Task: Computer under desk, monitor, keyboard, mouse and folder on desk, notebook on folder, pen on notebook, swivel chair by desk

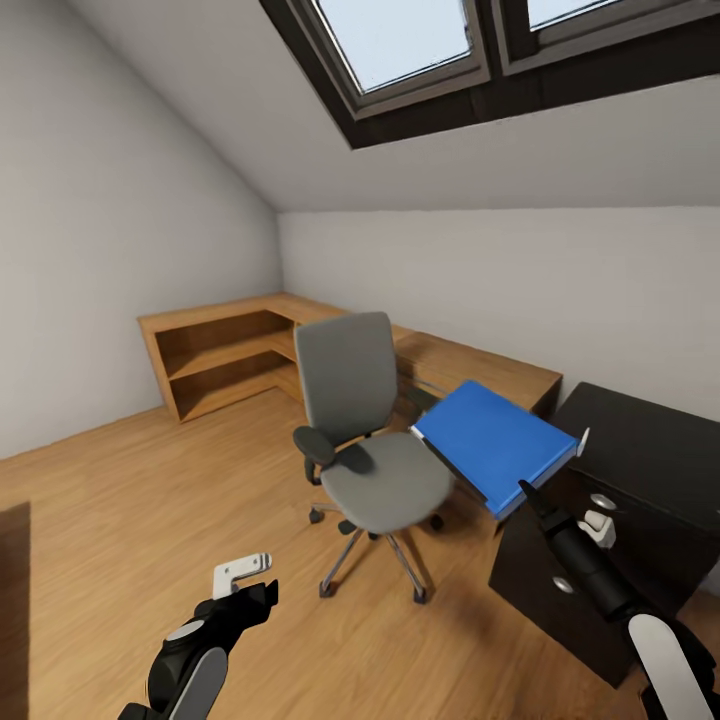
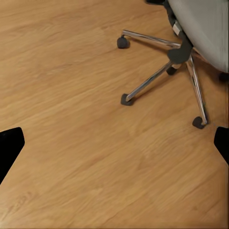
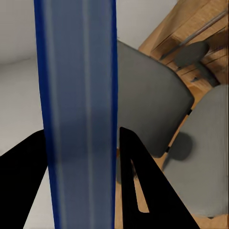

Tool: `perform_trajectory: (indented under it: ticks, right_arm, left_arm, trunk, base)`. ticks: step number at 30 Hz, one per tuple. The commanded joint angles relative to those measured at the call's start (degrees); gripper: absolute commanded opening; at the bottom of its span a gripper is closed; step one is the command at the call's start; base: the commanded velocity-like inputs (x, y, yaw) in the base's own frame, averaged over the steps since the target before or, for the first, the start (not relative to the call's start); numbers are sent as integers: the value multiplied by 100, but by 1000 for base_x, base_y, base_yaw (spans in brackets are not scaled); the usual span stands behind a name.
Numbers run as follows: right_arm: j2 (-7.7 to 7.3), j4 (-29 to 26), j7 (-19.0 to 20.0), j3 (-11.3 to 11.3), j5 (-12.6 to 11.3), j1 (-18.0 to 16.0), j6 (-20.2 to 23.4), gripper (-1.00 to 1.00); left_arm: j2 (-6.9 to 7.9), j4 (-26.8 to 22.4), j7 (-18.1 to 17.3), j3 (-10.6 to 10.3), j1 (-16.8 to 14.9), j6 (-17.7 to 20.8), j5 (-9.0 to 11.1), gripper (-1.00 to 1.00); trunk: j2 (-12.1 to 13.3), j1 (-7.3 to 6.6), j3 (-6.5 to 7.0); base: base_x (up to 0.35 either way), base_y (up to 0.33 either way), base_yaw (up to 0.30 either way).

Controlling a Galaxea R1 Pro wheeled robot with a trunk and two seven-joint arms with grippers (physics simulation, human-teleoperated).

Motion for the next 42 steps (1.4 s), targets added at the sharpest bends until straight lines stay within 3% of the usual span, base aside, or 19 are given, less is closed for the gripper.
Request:
perform_trajectory:
  ticks: [1, 42]
  right_arm:
    - [2, 0, 8, -9, -44, -5, 46, -100]
    - [2, 24, 8, -150, -44, -5, 46, -100]
  left_arm:
    - [6, -7, 59, -12, -4, 5, 56, 100]
    - [6, 213, 55, -40, -4, 5, 58, 100]
  trunk:
    - [38, -23, 13]
    - [1683, -924, 749]
  base:
    - [0, 0, -267]
    - [0, 0, -268]
